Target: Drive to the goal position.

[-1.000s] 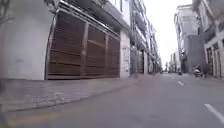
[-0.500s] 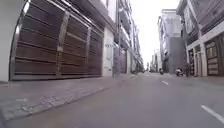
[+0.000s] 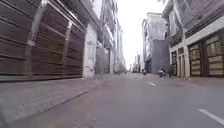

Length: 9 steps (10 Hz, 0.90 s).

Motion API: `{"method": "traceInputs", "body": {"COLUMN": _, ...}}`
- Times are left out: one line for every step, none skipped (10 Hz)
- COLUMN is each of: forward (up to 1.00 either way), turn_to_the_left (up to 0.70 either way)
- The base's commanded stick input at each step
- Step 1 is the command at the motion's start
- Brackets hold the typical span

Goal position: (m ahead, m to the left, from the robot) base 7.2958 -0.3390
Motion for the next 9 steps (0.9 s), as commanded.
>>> {"method": "traceInputs", "body": {"forward": 1.00, "turn_to_the_left": 0.00}}
{"method": "traceInputs", "body": {"forward": 1.00, "turn_to_the_left": 0.00}}
{"method": "traceInputs", "body": {"forward": 1.00, "turn_to_the_left": 0.00}}
{"method": "traceInputs", "body": {"forward": 1.00, "turn_to_the_left": 0.00}}
{"method": "traceInputs", "body": {"forward": 1.00, "turn_to_the_left": 0.00}}
{"method": "traceInputs", "body": {"forward": 1.00, "turn_to_the_left": 0.00}}
{"method": "traceInputs", "body": {"forward": 1.00, "turn_to_the_left": 0.00}}
{"method": "traceInputs", "body": {"forward": 1.00, "turn_to_the_left": 0.00}}
{"method": "traceInputs", "body": {"forward": 1.00, "turn_to_the_left": 0.00}}
